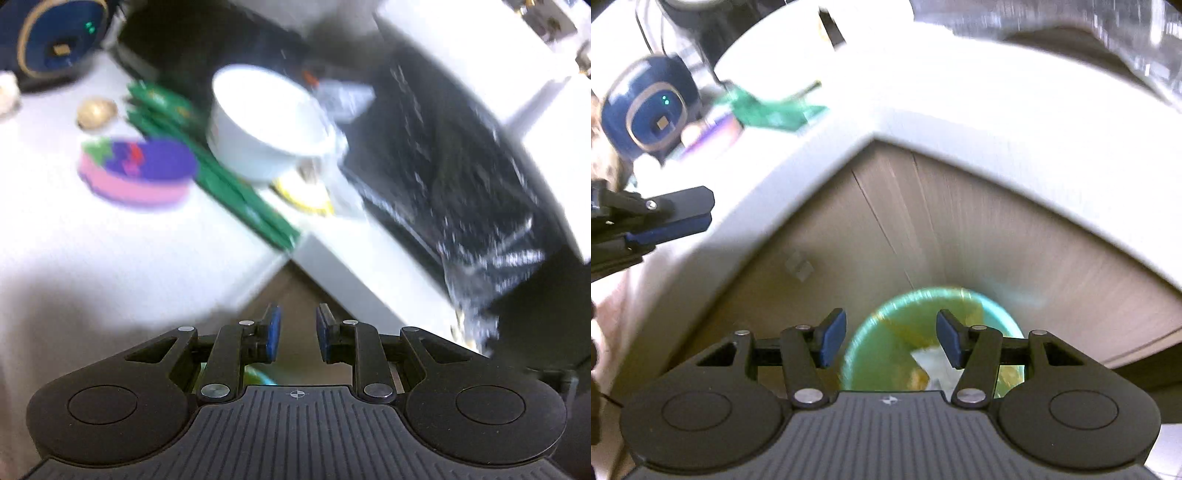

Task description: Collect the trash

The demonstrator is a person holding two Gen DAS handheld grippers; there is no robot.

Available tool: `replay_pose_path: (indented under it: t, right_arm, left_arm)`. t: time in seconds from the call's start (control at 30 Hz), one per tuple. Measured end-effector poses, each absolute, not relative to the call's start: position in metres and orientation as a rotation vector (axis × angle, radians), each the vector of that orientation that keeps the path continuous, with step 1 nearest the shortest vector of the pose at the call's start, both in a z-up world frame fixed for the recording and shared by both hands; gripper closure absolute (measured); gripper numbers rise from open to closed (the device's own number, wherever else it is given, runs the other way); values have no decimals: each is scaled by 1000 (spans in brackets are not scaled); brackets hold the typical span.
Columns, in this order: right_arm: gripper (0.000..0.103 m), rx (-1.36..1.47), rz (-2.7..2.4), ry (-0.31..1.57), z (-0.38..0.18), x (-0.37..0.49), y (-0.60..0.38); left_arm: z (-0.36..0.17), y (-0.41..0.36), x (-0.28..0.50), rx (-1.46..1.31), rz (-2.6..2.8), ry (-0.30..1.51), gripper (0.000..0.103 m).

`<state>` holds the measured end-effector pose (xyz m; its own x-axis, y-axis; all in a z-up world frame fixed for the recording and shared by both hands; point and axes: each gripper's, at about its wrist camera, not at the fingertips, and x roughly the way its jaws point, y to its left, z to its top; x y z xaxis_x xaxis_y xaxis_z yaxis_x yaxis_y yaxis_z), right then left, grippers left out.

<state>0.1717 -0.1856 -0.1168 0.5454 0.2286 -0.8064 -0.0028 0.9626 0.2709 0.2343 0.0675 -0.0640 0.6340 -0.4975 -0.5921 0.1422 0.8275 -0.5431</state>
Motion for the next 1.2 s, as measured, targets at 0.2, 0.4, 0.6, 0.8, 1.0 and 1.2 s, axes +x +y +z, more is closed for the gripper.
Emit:
replay_pose_path:
  t: [0.2,0.4,0.6,0.8,1.0,1.2]
  right_arm:
    - [44,238,137,879,-70,182,-161]
    - [42,186,162,764,-34,212,-115]
    - [39,128,135,734,-27,241,-73]
    - [38,15,127,747,-47,249,-50]
    - [35,-101,154,734,-64,252,-46]
    - [32,-20,278,755,-74,261,-53]
  left_arm:
    - [-41,119,248,-518,-258,764,79]
    - [-38,167,260,-549,-183,735,79]
    - [-62,197,271,-556,-104,762,79]
    - [-80,199,271,-570,-67,831,79]
    - [-77,193,257,-615,-36,798,79]
    - [-72,199,244,-625,31,746,79]
